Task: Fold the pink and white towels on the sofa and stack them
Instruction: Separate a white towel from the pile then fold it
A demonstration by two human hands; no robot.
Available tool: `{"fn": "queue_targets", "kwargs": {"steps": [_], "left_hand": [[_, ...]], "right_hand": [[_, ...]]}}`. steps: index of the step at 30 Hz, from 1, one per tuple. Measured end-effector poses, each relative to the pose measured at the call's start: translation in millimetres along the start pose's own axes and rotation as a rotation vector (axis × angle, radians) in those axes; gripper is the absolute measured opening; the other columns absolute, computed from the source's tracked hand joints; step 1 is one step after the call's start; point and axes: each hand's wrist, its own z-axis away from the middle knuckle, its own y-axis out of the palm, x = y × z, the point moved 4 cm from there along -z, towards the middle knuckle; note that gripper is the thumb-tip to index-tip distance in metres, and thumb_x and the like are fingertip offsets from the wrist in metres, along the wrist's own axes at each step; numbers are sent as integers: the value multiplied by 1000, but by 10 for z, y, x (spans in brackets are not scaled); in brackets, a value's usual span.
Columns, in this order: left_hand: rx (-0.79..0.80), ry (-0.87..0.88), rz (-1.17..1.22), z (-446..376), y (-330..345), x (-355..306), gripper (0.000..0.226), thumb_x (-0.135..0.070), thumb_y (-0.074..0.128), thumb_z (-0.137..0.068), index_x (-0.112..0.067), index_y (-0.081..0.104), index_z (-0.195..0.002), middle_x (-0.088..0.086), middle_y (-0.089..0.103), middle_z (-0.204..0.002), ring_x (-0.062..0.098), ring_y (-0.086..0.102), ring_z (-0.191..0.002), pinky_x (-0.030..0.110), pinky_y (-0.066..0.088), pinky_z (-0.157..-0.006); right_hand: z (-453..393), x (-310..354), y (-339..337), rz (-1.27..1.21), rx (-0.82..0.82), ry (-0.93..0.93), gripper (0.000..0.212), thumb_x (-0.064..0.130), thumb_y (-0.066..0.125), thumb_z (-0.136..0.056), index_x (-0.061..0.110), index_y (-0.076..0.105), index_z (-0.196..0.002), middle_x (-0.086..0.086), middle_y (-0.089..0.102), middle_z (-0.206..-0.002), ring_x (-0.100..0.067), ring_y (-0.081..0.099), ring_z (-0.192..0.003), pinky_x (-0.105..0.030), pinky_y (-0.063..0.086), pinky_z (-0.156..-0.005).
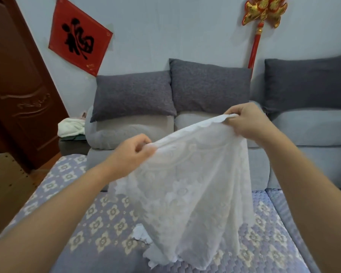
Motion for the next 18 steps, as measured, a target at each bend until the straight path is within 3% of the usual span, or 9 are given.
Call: {"fn": "queue_targets", "kwargs": {"steps": [2, 4, 6, 9, 11, 13, 15, 16, 18], "left_hand": [[177, -15, -263, 42, 35, 59, 20, -42, 68, -91, -25, 62, -86, -9, 63, -78, 5, 57, -68, 26, 44, -61], [66, -57, -321, 25, -97, 229, 18, -36, 70, -91, -22, 63, -83, -9, 63, -77, 9, 57, -69, 23, 42, -59], [-147, -100, -294, 21, -326, 463, 18, -29, 72, -90, -23, 63, -77, -8, 62, -72, 12, 57, -68, 20, 40, -59], [-385, -232, -203, 141, -580, 878, 12, -16, 73, -88, -26, 69, -83, -4, 69, -83, 18, 63, -79, 29, 45, -65], [-447, -369, -256, 315, -581, 1237, 14, -9, 64, -91, -19, 72, -96, 5, 71, -94, 26, 63, -86, 32, 45, -68], [-401, -481, -374, 544, -452, 1638, 22, -8, 57, -93, -18, 73, -104, 12, 71, -101, 33, 63, -90, 36, 48, -72], [-271, -531, -490, 800, -221, 1998, 22, -12, 53, -95, -21, 72, -99, 12, 72, -95, 32, 62, -80, 40, 52, -69], [-199, -552, -529, 944, -74, 2171, 23, -13, 51, -96, -22, 72, -95, 11, 72, -90, 30, 61, -75, 41, 53, -66], [-62, -622, -545, 1297, 229, 2493, 26, -13, 47, -99, -20, 70, -92, 10, 70, -84, 27, 59, -69, 44, 55, -65]], "right_hand": [[-14, -80, -70, 57, -171, -24, 19, 14, 62, -88, 24, 78, -86, 6, 72, -82, -15, 65, -82, -30, 51, -71], [2, -161, -123, 18, -273, -41, 20, 13, 61, -90, 23, 78, -94, 5, 72, -91, -14, 64, -90, -30, 50, -78], [11, -244, -78, 42, -242, -101, 17, 15, 65, -90, 26, 78, -95, 4, 72, -95, -15, 65, -93, -34, 53, -85], [204, -383, 245, 32, 158, -148, 19, 13, 72, -90, 31, 76, -90, 10, 71, -89, -17, 69, -88, -30, 55, -75], [562, -532, 548, 19, 484, -85, 18, 28, 71, -92, 39, 74, -79, 16, 72, -79, -5, 68, -75, -20, 51, -65], [926, -781, 770, -130, 699, 61, 19, 44, 66, -92, 35, 75, -78, 13, 70, -76, -3, 62, -67, -18, 47, -62], [1222, -1103, 946, -356, 825, 256, 27, 49, 71, -87, 23, 78, -88, 3, 70, -82, -10, 64, -74, -24, 49, -66], [1338, -1307, 1065, -326, 901, 305, 32, 48, 75, -84, 18, 78, -95, -1, 72, -88, -12, 65, -78, -25, 50, -69], [1655, -1720, 1387, 41, 1085, 303, 31, 41, 73, -80, 16, 71, -98, -3, 71, -95, -10, 64, -80, -25, 48, -71]]}}
